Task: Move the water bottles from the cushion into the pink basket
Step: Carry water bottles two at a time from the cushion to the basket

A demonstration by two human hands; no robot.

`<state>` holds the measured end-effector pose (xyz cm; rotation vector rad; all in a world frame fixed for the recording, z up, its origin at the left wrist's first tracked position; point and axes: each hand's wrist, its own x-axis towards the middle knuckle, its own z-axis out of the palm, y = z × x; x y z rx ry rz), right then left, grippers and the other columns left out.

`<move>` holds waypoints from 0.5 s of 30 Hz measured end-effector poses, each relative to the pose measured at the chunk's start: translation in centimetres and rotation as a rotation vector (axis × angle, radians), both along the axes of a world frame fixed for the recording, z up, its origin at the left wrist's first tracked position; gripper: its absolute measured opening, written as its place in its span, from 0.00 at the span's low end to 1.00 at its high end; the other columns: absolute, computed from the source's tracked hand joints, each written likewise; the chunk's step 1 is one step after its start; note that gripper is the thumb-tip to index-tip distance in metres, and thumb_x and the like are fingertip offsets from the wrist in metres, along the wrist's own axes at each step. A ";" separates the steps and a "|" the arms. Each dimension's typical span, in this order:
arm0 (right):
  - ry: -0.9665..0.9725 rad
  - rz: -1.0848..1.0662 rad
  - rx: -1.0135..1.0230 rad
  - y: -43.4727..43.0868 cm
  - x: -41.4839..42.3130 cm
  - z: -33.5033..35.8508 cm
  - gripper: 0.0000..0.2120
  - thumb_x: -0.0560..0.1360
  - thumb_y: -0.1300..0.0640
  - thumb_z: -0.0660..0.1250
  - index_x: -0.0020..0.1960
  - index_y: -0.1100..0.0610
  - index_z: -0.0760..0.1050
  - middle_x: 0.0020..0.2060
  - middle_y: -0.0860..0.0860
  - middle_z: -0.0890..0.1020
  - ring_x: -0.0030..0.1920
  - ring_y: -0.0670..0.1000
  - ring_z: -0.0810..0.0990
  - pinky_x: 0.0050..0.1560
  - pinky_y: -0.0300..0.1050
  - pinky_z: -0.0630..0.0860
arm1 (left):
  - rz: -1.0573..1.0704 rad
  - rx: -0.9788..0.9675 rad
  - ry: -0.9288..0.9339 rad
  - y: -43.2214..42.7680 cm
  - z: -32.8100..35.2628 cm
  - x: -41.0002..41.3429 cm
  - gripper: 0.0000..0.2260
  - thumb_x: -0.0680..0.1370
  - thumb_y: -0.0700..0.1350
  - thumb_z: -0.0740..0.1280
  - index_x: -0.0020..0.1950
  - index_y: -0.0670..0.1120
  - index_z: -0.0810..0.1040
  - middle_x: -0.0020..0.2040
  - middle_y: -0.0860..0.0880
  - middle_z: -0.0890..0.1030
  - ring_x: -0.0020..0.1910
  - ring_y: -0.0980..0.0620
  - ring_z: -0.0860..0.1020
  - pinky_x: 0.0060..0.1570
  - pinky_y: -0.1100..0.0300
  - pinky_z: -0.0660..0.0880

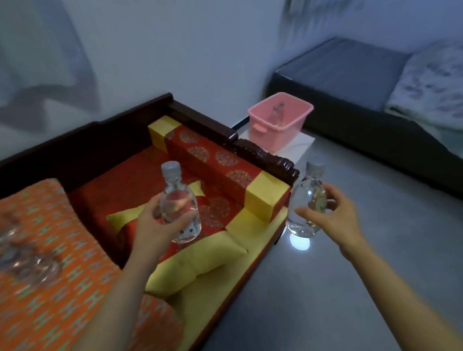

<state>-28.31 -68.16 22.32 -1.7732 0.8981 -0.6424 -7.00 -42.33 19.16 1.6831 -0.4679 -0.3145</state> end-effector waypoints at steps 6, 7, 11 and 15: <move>-0.019 -0.095 0.047 -8.0 -1.7 0.0 0.23 0.60 0.55 0.80 0.50 0.42 0.74 0.46 0.50 0.82 0.48 0.51 0.79 0.43 0.47 0.79 | -0.097 0.026 0.038 -9.0 0.2 -0.7 0.23 0.65 0.43 0.79 0.57 0.53 0.79 0.48 0.54 0.84 0.44 0.63 0.82 0.35 0.72 0.76; -0.025 -0.111 0.049 -9.4 -1.8 -0.1 0.23 0.60 0.54 0.80 0.49 0.41 0.74 0.46 0.49 0.81 0.48 0.51 0.79 0.44 0.48 0.79 | -0.109 0.028 0.039 -10.7 0.2 -0.5 0.22 0.64 0.44 0.79 0.56 0.56 0.79 0.48 0.57 0.85 0.44 0.63 0.82 0.35 0.72 0.76; -0.028 -0.129 0.035 -15.0 -1.2 -0.6 0.23 0.59 0.53 0.79 0.49 0.40 0.74 0.47 0.46 0.80 0.49 0.50 0.79 0.42 0.44 0.77 | -0.135 0.027 0.063 -17.5 -0.3 0.8 0.25 0.61 0.50 0.80 0.56 0.56 0.79 0.48 0.62 0.83 0.44 0.63 0.82 0.34 0.72 0.76; -0.022 -0.139 0.025 -21.6 0.3 -0.7 0.26 0.60 0.55 0.80 0.48 0.36 0.71 0.49 0.45 0.78 0.51 0.51 0.78 0.41 0.43 0.77 | -0.165 0.021 0.086 -26.1 -1.3 3.1 0.21 0.62 0.43 0.80 0.52 0.55 0.80 0.45 0.55 0.85 0.44 0.56 0.83 0.38 0.67 0.77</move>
